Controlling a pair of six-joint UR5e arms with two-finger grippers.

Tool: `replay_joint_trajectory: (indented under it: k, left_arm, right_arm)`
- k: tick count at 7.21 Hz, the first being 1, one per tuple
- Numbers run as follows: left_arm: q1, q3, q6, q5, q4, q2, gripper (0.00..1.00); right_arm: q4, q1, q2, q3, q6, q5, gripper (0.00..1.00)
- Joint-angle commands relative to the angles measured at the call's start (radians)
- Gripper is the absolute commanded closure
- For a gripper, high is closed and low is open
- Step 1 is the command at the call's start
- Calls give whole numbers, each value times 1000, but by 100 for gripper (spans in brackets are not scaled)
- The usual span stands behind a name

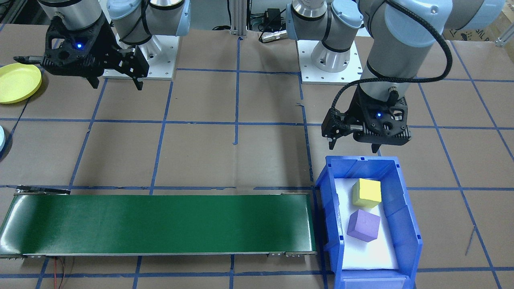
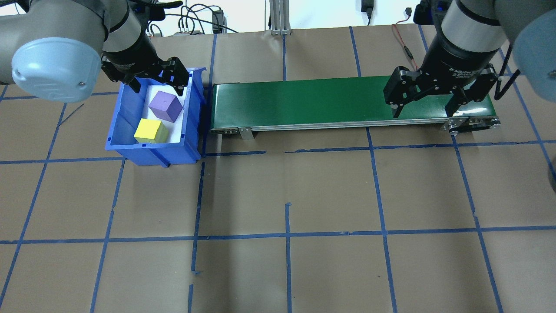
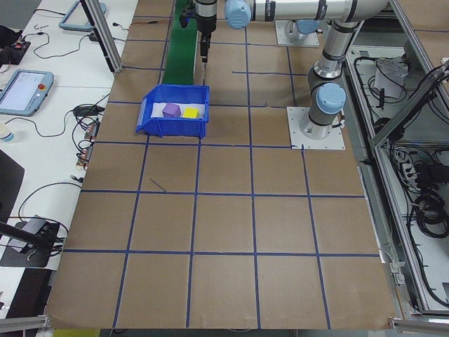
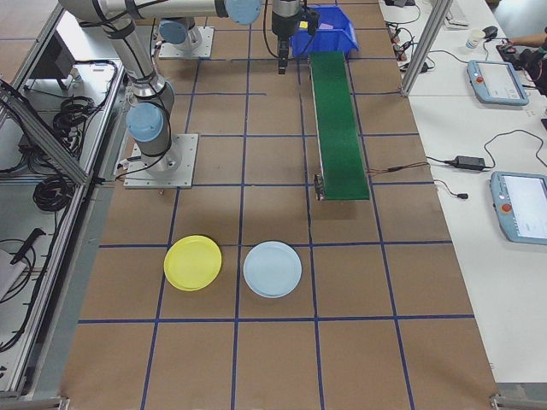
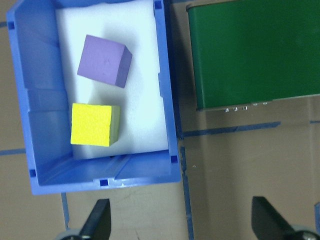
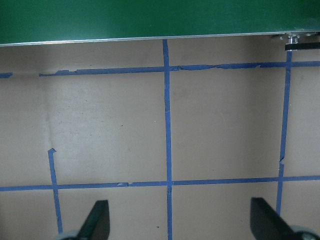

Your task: Move block left to right into plate

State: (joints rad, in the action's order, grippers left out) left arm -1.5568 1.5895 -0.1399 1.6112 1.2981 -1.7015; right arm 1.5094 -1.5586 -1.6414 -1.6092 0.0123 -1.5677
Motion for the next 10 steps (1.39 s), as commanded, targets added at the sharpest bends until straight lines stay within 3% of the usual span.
replay_joint_trajectory:
  k: [1,2,3,4,5,6,7,8,10]
  left_arm:
    - [128,3,-107,-79,-28,-44,0]
    - [165,-8,-137,-115,-34,-84,0]
    - [165,-14,-151,-106,-74,-125,0]
    - [165,-17,-150,-85,-132,-174,0]
    - [165,-48,-148,-32,-158,-231,0]
    - [165,-84,-147,-30,-164,-283,0]
    - [165,-98,-126,-31,-184,-312,0]
    - [161,-97,-97,-42,-200,-317,8]
    - [136,-88,-63,-43,-203,-328,8]
  right_arm:
    - [0,2,2,0,-2,-2,0]
    - [0,2,2,0,-3,-2,0]
    - [0,2,2,0,-3,-2,0]
    - [0,2,0,0,-3,-2,0]
    - [0,2,2,0,-3,-2,0]
    - [0,2,0,0,-3,-2,0]
    - [0,2,0,0,-5,-2,0]
    - [0,2,2,0,-3,0,0]
    - [0,2,2,0,-3,-2,0]
